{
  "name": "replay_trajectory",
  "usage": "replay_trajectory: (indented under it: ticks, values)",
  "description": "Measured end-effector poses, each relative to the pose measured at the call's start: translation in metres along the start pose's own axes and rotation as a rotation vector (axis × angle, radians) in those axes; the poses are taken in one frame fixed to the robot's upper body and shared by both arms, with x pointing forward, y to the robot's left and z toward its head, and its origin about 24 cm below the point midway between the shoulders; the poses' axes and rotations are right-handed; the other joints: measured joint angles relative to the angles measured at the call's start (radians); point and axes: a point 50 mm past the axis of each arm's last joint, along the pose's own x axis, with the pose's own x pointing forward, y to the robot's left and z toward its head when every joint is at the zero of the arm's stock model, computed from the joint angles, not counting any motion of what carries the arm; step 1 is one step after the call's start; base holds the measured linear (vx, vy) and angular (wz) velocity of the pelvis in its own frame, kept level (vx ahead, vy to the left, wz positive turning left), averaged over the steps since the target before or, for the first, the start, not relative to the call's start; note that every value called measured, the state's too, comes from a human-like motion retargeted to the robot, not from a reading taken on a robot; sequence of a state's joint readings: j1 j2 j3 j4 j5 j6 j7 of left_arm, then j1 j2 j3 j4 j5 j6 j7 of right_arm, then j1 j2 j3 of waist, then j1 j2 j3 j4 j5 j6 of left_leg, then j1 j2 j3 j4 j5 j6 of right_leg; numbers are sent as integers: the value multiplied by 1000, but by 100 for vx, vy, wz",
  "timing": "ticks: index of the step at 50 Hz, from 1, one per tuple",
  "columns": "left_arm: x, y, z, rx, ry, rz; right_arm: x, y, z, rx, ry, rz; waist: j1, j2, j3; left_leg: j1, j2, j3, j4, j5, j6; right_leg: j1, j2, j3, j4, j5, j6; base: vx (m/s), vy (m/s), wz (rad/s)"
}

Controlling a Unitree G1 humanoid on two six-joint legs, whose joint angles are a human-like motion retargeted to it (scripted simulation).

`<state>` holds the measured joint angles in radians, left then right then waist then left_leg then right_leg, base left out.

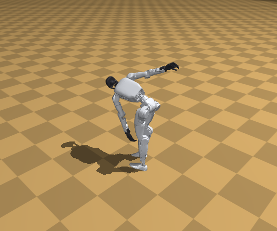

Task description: In place motions

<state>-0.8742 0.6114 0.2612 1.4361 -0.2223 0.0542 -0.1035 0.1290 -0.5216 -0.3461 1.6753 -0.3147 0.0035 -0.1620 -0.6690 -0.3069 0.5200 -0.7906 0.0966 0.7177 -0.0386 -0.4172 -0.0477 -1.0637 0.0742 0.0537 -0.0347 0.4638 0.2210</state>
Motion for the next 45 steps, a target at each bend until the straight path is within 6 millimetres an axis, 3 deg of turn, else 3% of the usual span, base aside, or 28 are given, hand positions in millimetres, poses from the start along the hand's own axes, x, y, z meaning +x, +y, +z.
replay_trajectory:
  ticks: [7,12,17,22,25,28,33,35,39,45]
  values:
    - [-1,4,11,34,-30,-30,-1,-6,15,38,-35,-55,-29,-8,0,-52,6,-17,4,4,9,-43,5,1,-6,-3,-6,0,5,7]
    - [-4,24,-7,-4,0,11,-2,-3,18,90,-40,-59,-36,3,0,-47,21,-38,12,15,16,-16,7,-5,-3,-24,-30,-1,-5,29]
    - [-11,41,-55,-75,81,37,-2,-2,11,102,-4,-56,-11,34,0,21,34,-52,22,29,17,83,3,-22,0,-41,-58,7,-14,30]
    - [-38,61,-143,-9,286,89,-1,-6,4,57,27,-51,29,78,0,151,37,-74,36,40,11,248,-16,-44,8,-74,-89,22,-15,46]
    - [-68,70,-204,50,467,89,0,-11,3,52,36,-59,61,106,0,248,29,-94,41,44,4,366,-34,-64,14,-97,-109,35,-14,61]
    - [-113,85,-261,106,658,98,0,-17,6,75,35,-80,96,131,0,351,17,-116,43,46,-4,489,-59,-88,19,-124,-123,48,-5,63]
    - [-205,127,-325,191,946,213,0,-32,23,109,-21,-83,180,182,0,498,4,-142,45,42,-17,662,-91,-138,29,-169,-128,56,-2,49]
    - [-246,142,-342,223,1050,302,0,-37,34,124,-47,-75,230,208,0,544,2,-154,48,38,-21,718,-100,-157,33,-187,-125,57,-3,34]
    - [-316,154,-364,182,1235,386,-6,-47,72,148,-170,-52,336,262,0,588,-11,-179,55,30,-25,783,-123,-182,39,-212,-121,52,8,37]
    - [-382,165,-372,137,1385,430,-19,-69,118,113,-315,-83,481,347,0,574,-48,-263,60,32,-14,827,-172,-250,43,-245,-114,43,2,92]
